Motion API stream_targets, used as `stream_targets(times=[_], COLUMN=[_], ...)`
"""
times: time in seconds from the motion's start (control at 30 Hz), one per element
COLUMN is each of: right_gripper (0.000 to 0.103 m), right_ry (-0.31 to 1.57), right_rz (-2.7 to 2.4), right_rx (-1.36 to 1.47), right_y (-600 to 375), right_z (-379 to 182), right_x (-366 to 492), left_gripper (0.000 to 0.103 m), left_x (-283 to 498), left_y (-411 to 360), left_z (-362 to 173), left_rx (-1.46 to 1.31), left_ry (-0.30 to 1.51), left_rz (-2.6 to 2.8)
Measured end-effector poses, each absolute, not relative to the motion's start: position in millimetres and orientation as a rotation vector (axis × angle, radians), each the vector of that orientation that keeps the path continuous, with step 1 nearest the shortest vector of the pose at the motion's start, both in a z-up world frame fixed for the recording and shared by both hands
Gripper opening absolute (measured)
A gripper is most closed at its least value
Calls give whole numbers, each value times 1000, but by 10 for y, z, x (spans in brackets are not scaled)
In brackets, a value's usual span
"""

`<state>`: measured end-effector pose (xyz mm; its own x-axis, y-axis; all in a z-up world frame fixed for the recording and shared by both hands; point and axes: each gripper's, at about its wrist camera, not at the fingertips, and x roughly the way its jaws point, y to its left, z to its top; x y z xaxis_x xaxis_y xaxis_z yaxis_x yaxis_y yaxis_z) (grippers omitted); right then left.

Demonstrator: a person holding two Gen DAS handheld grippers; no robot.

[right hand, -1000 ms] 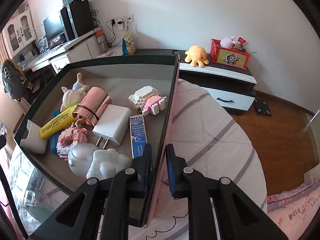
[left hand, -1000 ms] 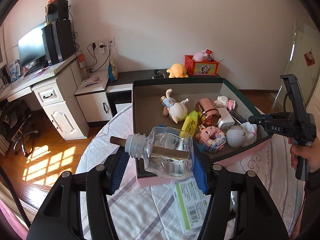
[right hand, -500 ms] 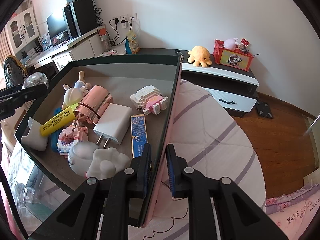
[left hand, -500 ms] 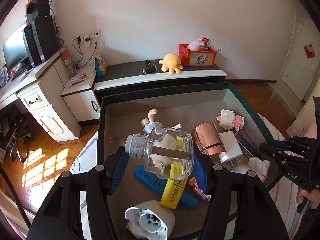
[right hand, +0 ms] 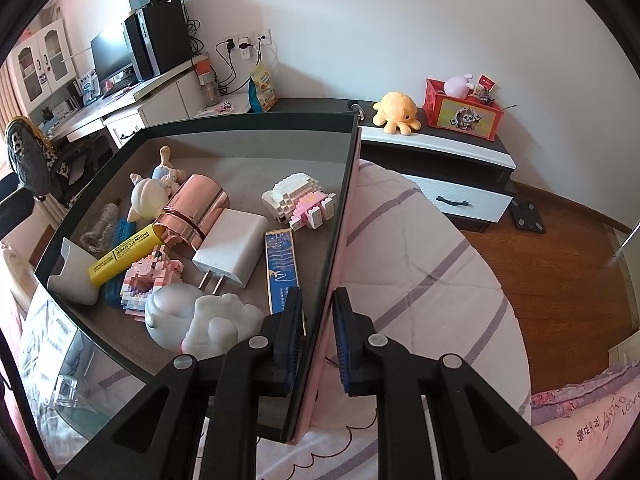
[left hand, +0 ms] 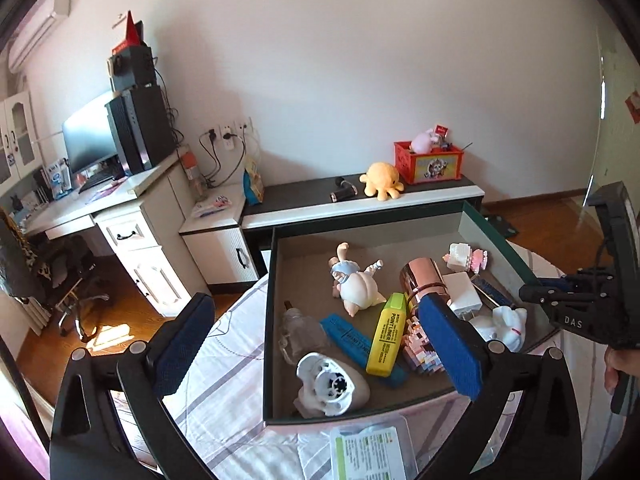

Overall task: Organize rigid objects
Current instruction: 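Grasp the clear labelled plastic box with the left tool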

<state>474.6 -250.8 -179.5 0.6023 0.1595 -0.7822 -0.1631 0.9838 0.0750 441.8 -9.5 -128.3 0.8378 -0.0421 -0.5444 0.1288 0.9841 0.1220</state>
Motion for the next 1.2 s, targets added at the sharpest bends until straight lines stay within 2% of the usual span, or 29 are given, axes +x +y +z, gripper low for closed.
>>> stream_targets(times=[0.47,0.87,1.1,1.17,1.2], right_gripper=[15,14,15,15,15], right_ry=[920,939,939,937,938], right_rz=[176,179,186,189,190], right_rx=[11,20,30,36,38], right_y=[-2507,-2516,-2526,-2531,-2533], right_z=[-1735,-1821,-1830,-1834,-1838], right_x=[4631,4684,4705,4708,4712], left_gripper=[103,103,103,99,84], left_x=[3901,3773,3959,4016,4041], left_y=[70,-28,-86,-84,-78], left_z=[-1432,-2124,-2349,-2383,-2402], left_rx=[120,124,102,87,79], left_ry=[628,822,903,908,912], left_rz=[-73,-169,-140,-138,-141])
